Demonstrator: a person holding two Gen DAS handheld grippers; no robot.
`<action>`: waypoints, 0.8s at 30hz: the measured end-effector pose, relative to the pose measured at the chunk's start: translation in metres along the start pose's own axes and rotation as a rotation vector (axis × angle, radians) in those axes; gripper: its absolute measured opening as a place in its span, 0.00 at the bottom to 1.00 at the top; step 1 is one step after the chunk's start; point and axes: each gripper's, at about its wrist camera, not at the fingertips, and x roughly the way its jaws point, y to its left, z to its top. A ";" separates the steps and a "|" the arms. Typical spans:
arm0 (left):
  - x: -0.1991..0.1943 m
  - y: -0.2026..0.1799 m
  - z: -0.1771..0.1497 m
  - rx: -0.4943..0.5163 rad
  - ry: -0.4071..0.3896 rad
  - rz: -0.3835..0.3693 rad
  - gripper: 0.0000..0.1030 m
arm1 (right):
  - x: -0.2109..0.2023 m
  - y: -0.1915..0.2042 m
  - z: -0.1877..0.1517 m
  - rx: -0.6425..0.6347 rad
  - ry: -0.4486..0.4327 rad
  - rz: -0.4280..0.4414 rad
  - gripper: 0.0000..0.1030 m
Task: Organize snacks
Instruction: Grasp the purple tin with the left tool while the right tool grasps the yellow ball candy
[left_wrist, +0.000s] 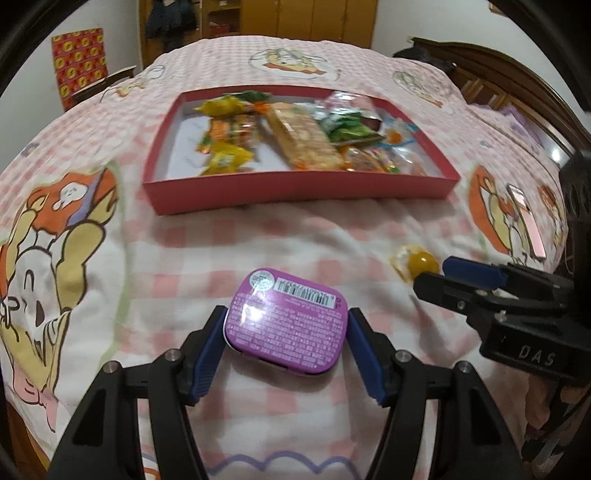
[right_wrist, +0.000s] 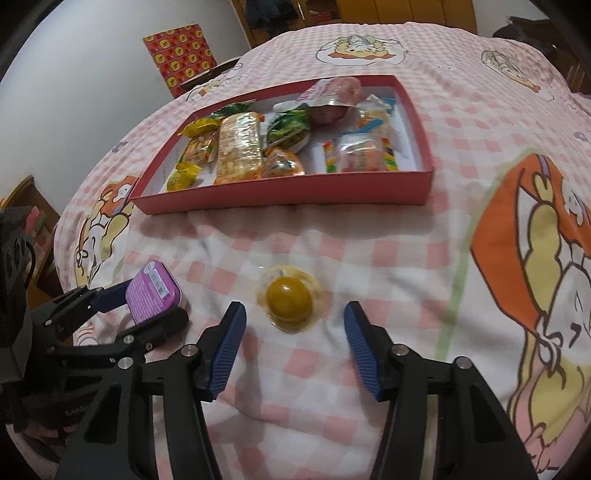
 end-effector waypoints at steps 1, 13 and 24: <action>0.000 0.002 0.000 -0.005 -0.001 0.001 0.65 | 0.002 0.002 0.001 -0.007 0.001 -0.006 0.50; -0.004 0.009 0.003 -0.026 -0.020 0.007 0.65 | 0.007 0.008 0.002 -0.031 -0.011 -0.019 0.40; -0.011 0.012 0.034 -0.039 -0.066 0.003 0.65 | -0.011 0.014 0.018 -0.058 -0.053 0.006 0.40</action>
